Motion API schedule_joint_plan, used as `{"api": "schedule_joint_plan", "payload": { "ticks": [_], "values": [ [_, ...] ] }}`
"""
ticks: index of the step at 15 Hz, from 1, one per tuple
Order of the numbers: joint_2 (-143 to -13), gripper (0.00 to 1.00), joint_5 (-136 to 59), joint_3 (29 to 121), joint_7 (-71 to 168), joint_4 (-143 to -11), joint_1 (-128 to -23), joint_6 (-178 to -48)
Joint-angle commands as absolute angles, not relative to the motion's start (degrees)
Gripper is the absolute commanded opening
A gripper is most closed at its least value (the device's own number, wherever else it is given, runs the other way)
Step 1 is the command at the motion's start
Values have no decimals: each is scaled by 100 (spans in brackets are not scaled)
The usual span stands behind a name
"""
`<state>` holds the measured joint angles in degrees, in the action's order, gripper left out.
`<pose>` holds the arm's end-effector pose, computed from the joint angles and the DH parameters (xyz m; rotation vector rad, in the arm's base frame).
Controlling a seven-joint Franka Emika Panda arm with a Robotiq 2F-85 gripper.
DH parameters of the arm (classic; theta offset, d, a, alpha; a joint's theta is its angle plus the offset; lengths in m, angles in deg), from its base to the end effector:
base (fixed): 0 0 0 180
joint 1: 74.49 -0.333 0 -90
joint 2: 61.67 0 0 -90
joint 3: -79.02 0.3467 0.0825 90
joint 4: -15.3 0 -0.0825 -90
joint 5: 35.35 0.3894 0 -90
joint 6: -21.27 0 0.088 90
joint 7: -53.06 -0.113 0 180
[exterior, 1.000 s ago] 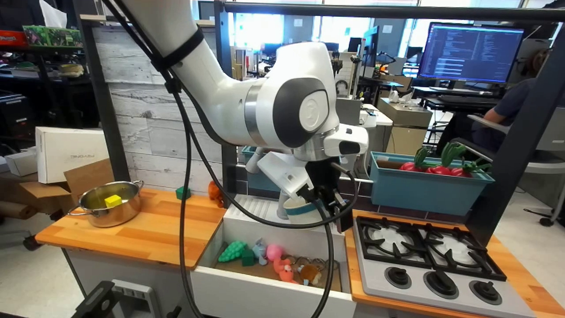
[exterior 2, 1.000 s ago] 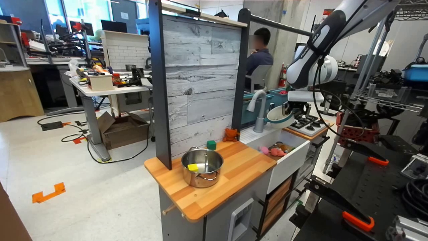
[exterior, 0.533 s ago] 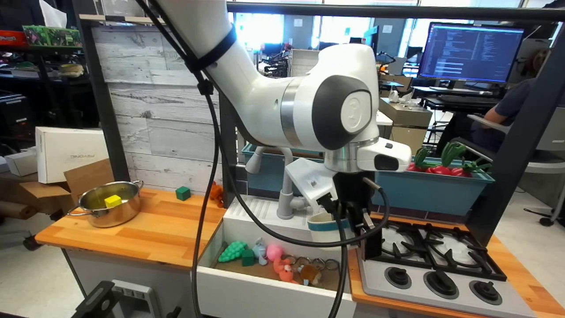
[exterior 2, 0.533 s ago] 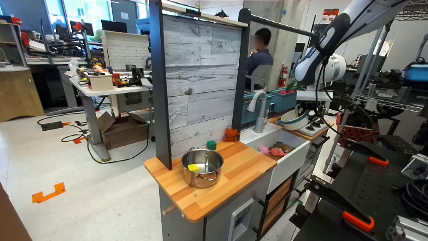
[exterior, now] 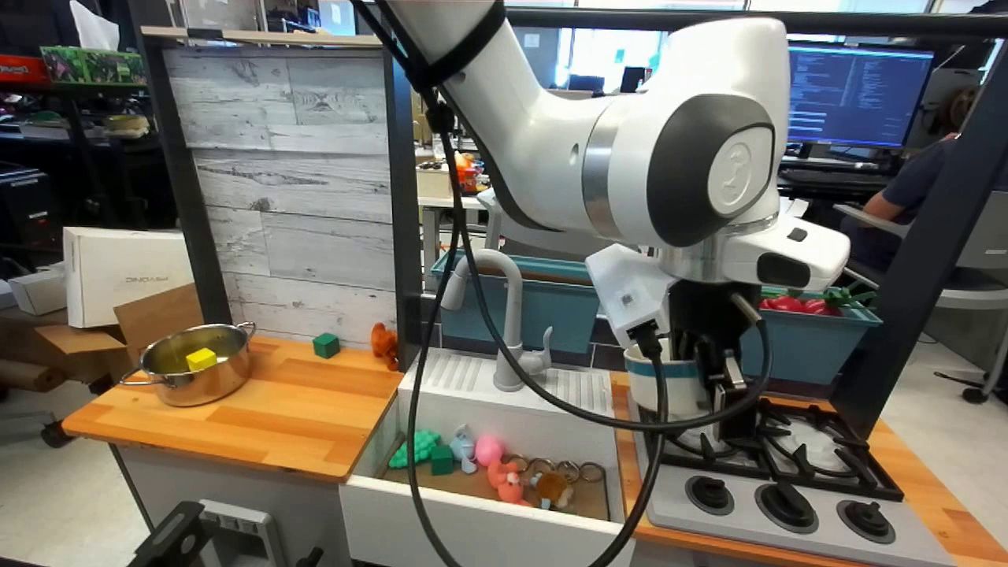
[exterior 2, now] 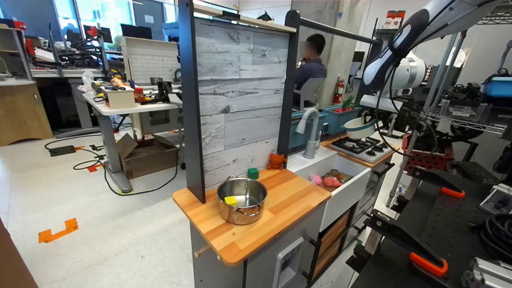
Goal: Pick up the bowl and put it on the stove
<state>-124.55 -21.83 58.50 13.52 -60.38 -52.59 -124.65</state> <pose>0.6201 -0.4690 0.1125 2.2733 -1.9151 0.2886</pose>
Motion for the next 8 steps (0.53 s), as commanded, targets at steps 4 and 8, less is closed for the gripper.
{"api": "schedule_joint_plan", "payload": {
  "ticks": [4,8],
  "values": [
    [-12949,1,-1944,5925,342,-5301,-5125,-12973],
    [-13394,1,-2033,5943,-110,-4803,-5111,-12698]
  ]
}}
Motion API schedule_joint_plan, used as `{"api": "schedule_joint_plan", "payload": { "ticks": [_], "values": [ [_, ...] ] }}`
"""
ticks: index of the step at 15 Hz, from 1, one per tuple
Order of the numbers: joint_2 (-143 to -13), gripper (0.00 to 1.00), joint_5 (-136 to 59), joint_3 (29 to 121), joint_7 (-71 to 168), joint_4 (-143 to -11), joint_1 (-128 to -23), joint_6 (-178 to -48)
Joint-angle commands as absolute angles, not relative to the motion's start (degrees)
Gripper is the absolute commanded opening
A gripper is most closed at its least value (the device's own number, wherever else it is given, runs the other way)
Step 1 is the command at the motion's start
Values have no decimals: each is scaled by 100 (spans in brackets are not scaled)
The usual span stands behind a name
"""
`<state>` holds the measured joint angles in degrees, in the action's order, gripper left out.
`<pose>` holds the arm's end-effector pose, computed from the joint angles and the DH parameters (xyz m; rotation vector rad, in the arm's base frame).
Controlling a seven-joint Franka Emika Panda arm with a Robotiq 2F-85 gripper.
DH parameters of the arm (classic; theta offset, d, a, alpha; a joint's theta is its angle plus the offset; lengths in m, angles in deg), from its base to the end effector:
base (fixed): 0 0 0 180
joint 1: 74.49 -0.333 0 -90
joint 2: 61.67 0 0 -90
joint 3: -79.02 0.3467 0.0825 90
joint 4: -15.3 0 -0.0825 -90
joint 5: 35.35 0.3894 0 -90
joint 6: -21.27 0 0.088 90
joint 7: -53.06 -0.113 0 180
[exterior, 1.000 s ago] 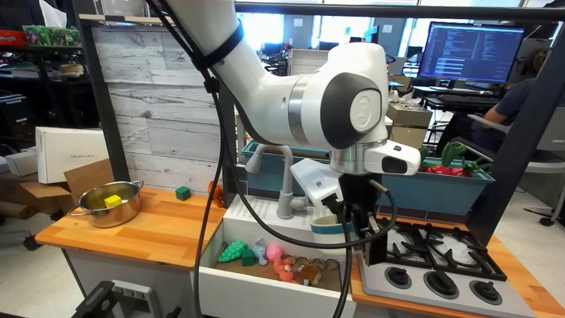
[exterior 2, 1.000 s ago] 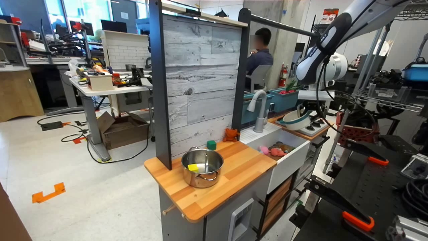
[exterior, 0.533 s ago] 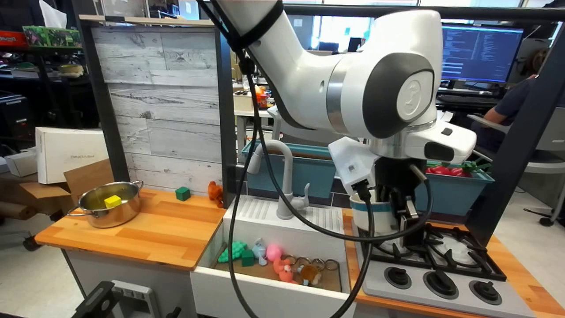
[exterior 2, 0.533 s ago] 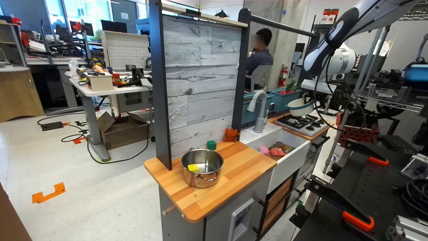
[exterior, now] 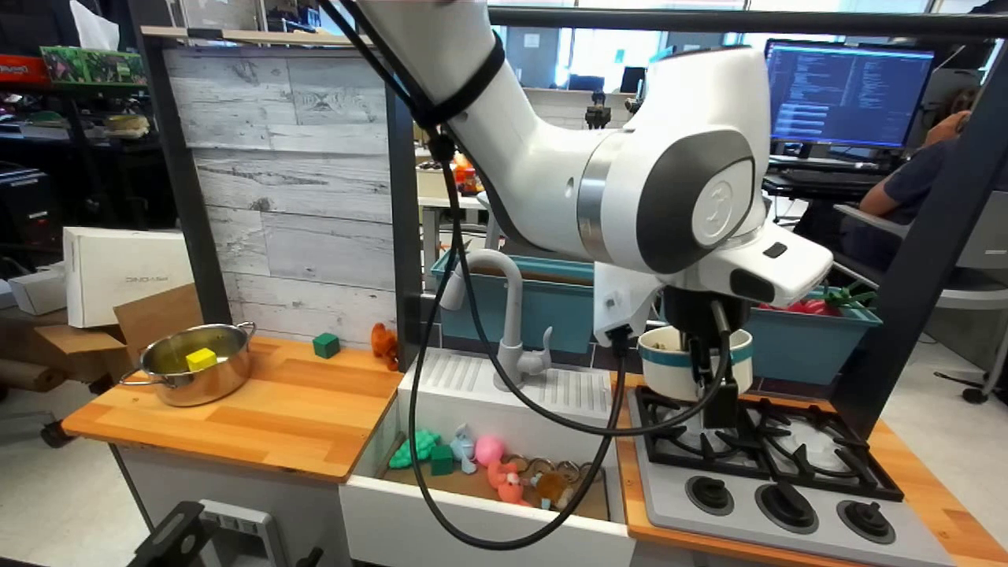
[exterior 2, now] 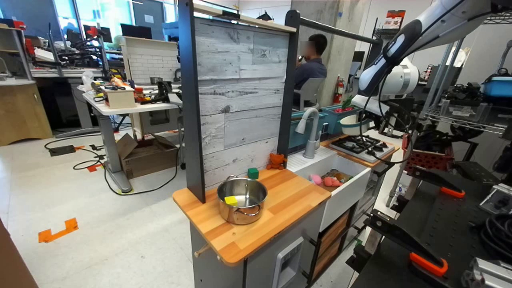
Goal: Pick up the bowl and put it on the stove
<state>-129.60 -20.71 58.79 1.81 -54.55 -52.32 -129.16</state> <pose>0.6417 -0.4706 0.0953 2.1003 -2.1287 0.4507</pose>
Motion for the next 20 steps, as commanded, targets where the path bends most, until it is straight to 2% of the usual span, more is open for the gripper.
{"api": "schedule_joint_plan", "payload": {
  "ticks": [1,14,15,16,17,19,20],
  "values": [
    [-13470,1,-2050,5926,-227,-4704,-5115,-12666],
    [-13795,1,-2082,6107,-1776,-3696,-4552,-11349],
    [-13805,30,-2110,6126,-1810,-3641,-4544,-11222],
    [-13808,31,-2130,6162,-1797,-3595,-4533,-11143],
    [-13638,13,-2073,6037,-1676,-4024,-4652,-11417],
    [-13666,28,-2074,6064,-1704,-3939,-4650,-11322],
    [-13671,31,-2075,6071,-1708,-3920,-4650,-11314]
  ]
}}
